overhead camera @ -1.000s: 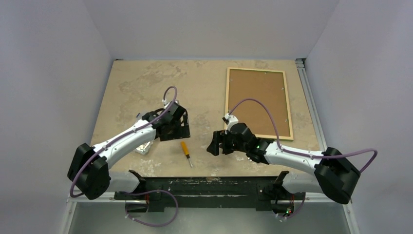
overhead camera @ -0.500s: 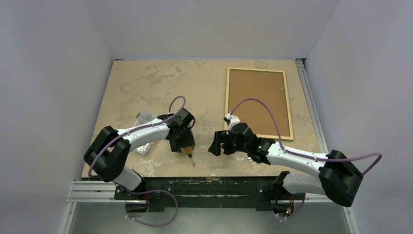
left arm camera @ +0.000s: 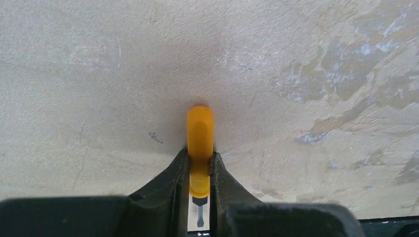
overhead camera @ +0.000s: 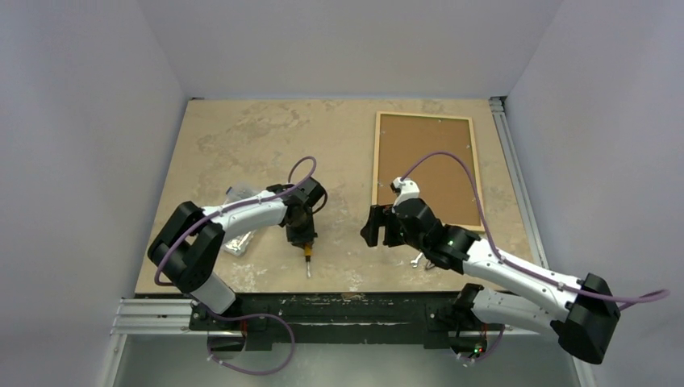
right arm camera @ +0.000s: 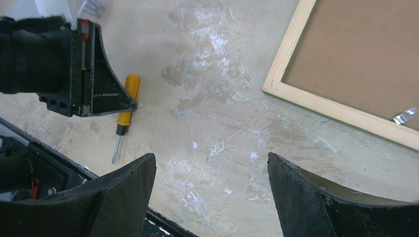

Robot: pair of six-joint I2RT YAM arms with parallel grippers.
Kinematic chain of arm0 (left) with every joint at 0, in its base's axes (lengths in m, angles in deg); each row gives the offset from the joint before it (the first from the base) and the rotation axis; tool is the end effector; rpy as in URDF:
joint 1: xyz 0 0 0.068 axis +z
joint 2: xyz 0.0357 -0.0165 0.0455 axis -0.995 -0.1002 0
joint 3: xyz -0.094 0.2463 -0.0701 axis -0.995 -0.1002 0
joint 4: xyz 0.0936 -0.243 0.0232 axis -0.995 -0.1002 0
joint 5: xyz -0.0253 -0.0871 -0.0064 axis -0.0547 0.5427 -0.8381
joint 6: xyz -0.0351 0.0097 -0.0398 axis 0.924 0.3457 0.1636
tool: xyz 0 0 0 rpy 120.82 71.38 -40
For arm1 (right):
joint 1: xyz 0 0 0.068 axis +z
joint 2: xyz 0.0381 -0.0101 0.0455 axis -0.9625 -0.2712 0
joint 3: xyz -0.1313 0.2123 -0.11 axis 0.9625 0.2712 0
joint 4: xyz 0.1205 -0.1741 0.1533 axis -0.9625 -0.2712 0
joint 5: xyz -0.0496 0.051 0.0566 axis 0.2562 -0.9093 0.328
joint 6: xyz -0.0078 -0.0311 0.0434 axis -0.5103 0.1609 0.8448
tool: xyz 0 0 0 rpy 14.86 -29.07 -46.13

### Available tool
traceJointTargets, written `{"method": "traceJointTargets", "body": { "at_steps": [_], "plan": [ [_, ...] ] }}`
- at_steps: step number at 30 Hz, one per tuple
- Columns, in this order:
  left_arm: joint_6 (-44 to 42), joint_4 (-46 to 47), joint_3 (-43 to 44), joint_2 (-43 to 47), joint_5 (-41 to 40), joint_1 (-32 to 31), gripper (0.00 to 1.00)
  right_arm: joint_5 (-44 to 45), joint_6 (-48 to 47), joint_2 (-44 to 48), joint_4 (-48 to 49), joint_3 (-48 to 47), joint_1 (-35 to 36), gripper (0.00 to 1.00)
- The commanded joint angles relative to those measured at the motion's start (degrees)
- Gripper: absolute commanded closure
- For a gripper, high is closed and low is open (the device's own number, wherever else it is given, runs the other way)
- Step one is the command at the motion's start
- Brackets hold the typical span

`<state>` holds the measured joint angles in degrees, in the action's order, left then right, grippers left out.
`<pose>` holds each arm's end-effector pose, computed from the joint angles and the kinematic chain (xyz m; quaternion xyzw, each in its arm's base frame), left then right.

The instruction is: Take the photo out of the frame

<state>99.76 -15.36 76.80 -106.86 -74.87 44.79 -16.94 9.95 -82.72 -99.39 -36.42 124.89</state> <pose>0.2152 -0.1754 0.1643 -0.1089 0.9888 -0.0576 0.0846 0.1425 0.1643 0.2337 -0.0650 0.8884 0.2573 0.3745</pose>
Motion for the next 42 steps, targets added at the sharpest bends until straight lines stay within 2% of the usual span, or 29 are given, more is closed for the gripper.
{"method": "traceJointTargets", "body": {
  "at_steps": [1,2,5,10,13,15,16,18,21,24,27,30,37,42],
  "plan": [
    [-7.87,2.67,0.04,1.79,0.76,-0.13,0.96,5.41,-3.25,3.59,-5.41,-4.05,-1.52,0.17],
    [-9.32,3.94,-0.22,2.17,1.81,-0.17,1.0,4.41,-3.94,3.6,-6.11,-4.25,-2.63,0.17],
    [-12.58,10.57,-2.8,4.15,5.6,-0.31,1.0,-1.42,-5.87,2.89,-6.1,-3.81,-7.58,0.17],
    [-18.57,24.24,-6.89,8.04,16.26,-0.27,1.0,-19.04,-7.85,1.18,-2.21,-1.8,-15.68,0.15],
    [-22.74,28.44,-7.03,11.11,24.38,-0.34,1.0,-35.57,-9.51,-1.48,0.9,-2.53,-18.49,0.12],
    [-26.9,31.71,-7.4,13.85,32.15,-0.59,1.0,-54.12,-5.55,-1.9,11.46,0.18,-21.07,0.11],
    [-28.99,32.39,-7.33,15.2,35.28,-0.89,1.0,-58.92,-1.98,-1.8,19.27,1.94,-21.15,0.11],
    [-32.23,31.54,-6.49,17.33,39.29,-1.27,1.0,-60.42,1.72,-2.07,25.1,2.83,-21.13,0.1],
    [-32.19,32.17,-5.99,19.36,42.42,-1.4,1.0,-59.19,-0.73,-3.92,22.99,1.84,-21.19,0.13],
    [-31.26,34.21,-6.24,20.17,46.57,-1.76,1.0,-63.74,2.83,-5.53,33.1,4.29,-21.26,0.19],
    [-31.98,33.47,-5.78,20.58,47.91,-2.96,1.0,-64.61,8.38,-6.84,41.04,6.38,-21.19,0.23],
    [-32.52,32.71,-5.77,21.02,46.79,-3.67,1.0,-64.15,11.27,-8.9,42.03,6.43,-21.26,0.32],
    [-32.52,33.24,-5.82,20.64,46.02,-3.89,1.0,-63.67,12.83,-11.3,44.2,7.54,-21.02,0.38],
    [-32.48,32.81,-4.63,19.85,46.14,-3.96,1.0,-64.95,10.25,-10.92,44.59,8.76,-20.95,0.44]
  ]
}}
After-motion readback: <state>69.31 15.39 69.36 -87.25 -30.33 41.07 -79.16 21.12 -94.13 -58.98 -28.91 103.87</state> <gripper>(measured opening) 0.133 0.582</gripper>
